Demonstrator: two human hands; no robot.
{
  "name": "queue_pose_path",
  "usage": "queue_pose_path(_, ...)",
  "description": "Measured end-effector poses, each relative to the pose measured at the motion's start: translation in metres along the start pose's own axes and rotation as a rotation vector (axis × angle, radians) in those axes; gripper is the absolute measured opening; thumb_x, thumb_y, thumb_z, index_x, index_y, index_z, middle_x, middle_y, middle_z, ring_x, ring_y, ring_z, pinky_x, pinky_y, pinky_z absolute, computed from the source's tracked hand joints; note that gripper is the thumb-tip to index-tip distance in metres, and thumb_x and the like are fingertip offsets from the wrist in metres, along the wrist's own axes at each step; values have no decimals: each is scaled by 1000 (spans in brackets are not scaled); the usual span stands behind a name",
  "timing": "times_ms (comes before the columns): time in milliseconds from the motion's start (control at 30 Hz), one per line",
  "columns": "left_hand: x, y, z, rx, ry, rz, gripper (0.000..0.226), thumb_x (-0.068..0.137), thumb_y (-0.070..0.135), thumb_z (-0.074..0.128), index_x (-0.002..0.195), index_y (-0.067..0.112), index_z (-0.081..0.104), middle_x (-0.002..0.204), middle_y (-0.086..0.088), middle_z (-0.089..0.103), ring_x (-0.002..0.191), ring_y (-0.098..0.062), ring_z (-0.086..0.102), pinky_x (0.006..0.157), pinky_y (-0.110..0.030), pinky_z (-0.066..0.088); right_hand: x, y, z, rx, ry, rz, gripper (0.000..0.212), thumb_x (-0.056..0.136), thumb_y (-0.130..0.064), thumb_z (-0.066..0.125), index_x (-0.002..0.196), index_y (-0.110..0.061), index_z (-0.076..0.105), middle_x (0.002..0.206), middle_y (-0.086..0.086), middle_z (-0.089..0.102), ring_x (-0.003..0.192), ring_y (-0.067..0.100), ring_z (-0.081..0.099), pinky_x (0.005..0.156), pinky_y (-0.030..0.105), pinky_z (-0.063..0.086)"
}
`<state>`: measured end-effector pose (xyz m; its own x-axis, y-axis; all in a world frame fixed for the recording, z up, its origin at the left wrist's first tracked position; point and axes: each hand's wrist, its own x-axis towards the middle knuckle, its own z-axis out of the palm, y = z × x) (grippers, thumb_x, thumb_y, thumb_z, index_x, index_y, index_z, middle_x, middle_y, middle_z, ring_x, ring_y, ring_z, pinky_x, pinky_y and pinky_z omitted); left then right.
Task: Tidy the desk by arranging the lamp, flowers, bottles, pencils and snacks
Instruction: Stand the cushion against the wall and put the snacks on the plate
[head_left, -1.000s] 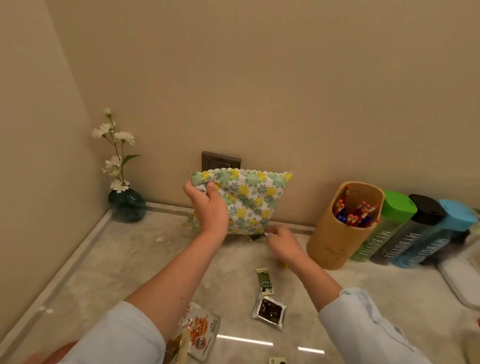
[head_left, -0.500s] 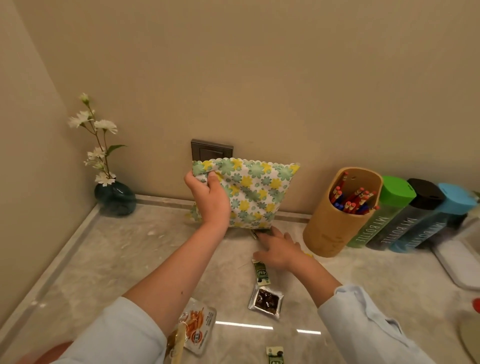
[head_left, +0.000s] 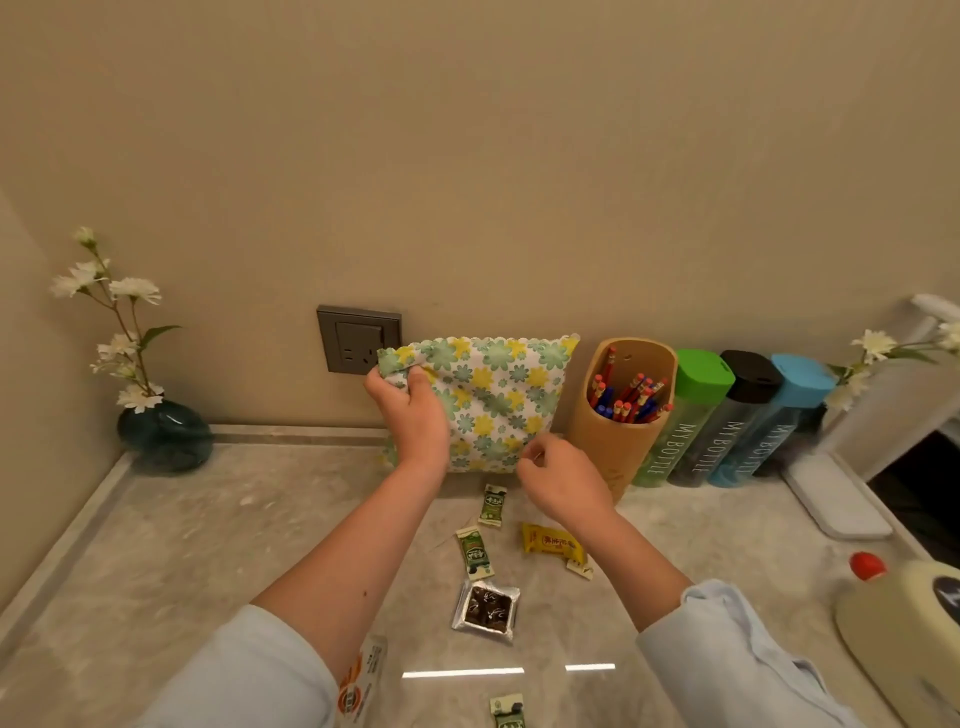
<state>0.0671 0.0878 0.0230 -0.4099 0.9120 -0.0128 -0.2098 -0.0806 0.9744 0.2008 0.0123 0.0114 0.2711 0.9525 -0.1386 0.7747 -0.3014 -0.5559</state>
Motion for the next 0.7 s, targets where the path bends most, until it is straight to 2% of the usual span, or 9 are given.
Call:
queue_pose_path(100, 3, -8, 1, 118, -136, -15, 41, 97, 20, 49, 131, 13, 27, 117, -4, 49, 102, -19, 54, 78, -23, 43, 1, 1, 3, 101, 8, 5, 14, 89, -26, 49, 102, -23, 55, 87, -7, 60, 81, 16, 61, 69, 38, 52)
queue_pose_path(133, 5, -11, 0, 179, -202, 1, 50, 95, 24, 53, 134, 12, 24, 123, -5, 48, 106, -19, 53, 81, -23, 44, 1, 1, 4, 114, -1, 6, 14, 89, -26, 50, 103, -23, 54, 87, -6, 60, 81, 16, 60, 70, 39, 52)
queue_pose_path(200, 13, -15, -6, 284, -286, 15, 71, 89, 32, 62, 141, 11, 19, 135, -8, 44, 120, -22, 47, 100, -35, 43, 1, 4, 7, 118, -31, 6, 16, 90, -26, 51, 105, -23, 49, 86, -5, 58, 80, 16, 60, 72, 41, 52)
queue_pose_path(267, 17, -19, -14, 340, -305, 7, 77, 84, 34, 64, 144, 18, 18, 138, -8, 42, 125, -25, 45, 105, -46, 40, 2, 6, 11, 121, -55, 7, 20, 90, -27, 52, 109, -23, 46, 86, -4, 58, 79, 14, 59, 74, 41, 52)
queue_pose_path(333, 13, -26, -23, 342, -309, -16, 75, 76, 36, 58, 142, 25, 22, 132, -4, 45, 117, -23, 49, 99, -45, 44, 2, 7, 15, 122, -51, 13, 22, 90, -27, 53, 110, -22, 46, 85, -5, 57, 77, 11, 57, 73, 39, 51)
queue_pose_path(400, 7, -38, -31, 360, -342, -56, 71, 73, 36, 56, 137, 24, 27, 126, -2, 48, 112, -20, 52, 94, -40, 46, 2, 7, 17, 137, -28, 22, 20, 89, -26, 54, 107, -22, 47, 83, -6, 57, 75, 10, 56, 72, 39, 50)
queue_pose_path(467, 2, -50, -34, 427, -390, -99, 58, 78, 32, 57, 129, 20, 34, 119, -1, 51, 110, -22, 53, 91, -40, 46, 3, 6, 18, 161, -10, 22, 20, 88, -24, 54, 107, -22, 48, 82, -5, 57, 74, 10, 56, 71, 39, 50)
queue_pose_path(567, 3, -57, -31, 449, -439, -110, 34, 87, 20, 57, 115, 23, 37, 115, -3, 53, 108, -23, 54, 88, -38, 46, 4, 6, 19, 177, 14, 13, 22, 87, -25, 54, 107, -23, 46, 80, -4, 58, 73, 12, 58, 70, 40, 50)
queue_pose_path(700, 2, -59, -29, 461, -494, -90, 35, 88, 18, 59, 113, 26, 35, 118, -3, 52, 111, -21, 53, 85, -34, 44, 3, 11, 18, 164, 0, 20, 24, 89, -28, 55, 110, -24, 44, 83, -1, 61, 76, 16, 61, 73, 43, 52)
